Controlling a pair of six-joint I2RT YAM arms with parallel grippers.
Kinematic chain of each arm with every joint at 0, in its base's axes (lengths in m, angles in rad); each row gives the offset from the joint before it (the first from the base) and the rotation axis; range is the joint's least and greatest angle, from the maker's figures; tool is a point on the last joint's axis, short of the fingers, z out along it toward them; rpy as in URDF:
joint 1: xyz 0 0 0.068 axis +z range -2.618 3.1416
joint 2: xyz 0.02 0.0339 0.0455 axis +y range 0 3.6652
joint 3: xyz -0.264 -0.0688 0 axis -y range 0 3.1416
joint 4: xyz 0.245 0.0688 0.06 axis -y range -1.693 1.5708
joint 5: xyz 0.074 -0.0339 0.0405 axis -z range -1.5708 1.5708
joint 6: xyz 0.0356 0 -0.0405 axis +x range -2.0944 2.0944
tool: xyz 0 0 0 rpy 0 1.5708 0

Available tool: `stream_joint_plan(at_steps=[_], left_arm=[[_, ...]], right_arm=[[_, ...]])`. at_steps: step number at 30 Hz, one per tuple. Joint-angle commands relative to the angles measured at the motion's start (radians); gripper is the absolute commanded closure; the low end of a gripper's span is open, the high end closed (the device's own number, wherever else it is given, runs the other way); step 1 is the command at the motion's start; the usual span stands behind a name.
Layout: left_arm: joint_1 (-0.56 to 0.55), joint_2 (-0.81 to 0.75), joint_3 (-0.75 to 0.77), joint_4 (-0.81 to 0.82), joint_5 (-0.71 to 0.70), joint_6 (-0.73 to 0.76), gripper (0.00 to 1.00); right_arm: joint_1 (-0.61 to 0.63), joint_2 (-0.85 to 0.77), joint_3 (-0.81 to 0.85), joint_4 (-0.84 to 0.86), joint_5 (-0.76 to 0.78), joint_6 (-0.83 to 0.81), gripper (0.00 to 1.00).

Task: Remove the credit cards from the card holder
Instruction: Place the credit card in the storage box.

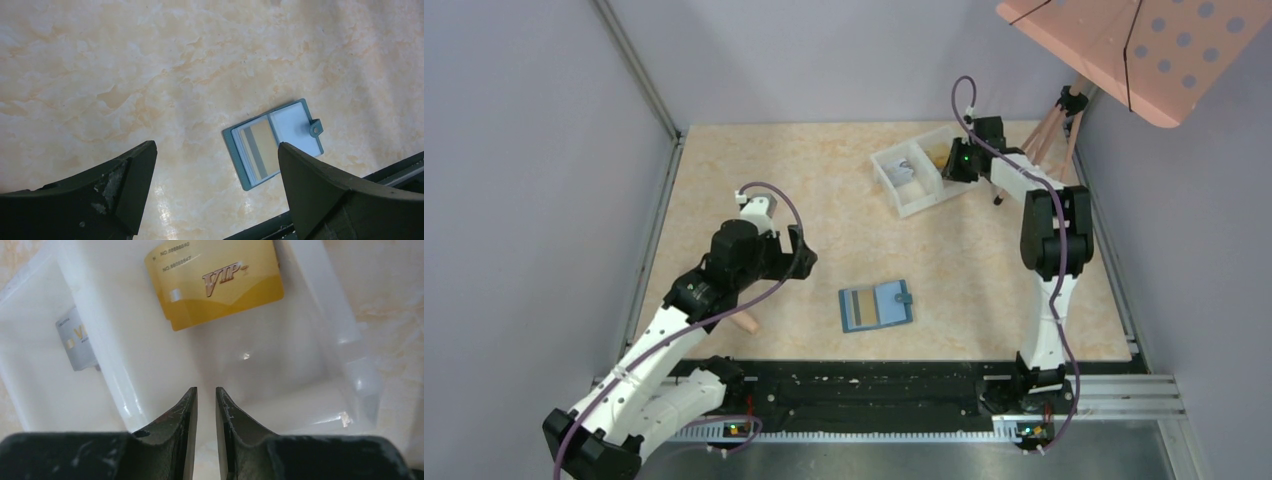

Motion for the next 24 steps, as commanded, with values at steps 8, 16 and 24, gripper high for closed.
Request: stream_joint_plan(at_steps=[8,16,24], left_arm=[[-0.003,-0.046,0.023,0.02,0.04,-0.007,0.03],[-0.003,-0.053,0.021,0.021,0.035,-0.006,0.03],[-0.003,-0.044,0.023,0.02,0.033,-0.007,0.03]], right_arm=[[0.102,-0.124,-0.074,0.029,0.047,0.002,0.81],[0.131,-0.119,-0.078,0.045,0.094,0.006,0.81],[0.132,-0.104,-0.072,0.034,0.212,-0.068,0.83]])
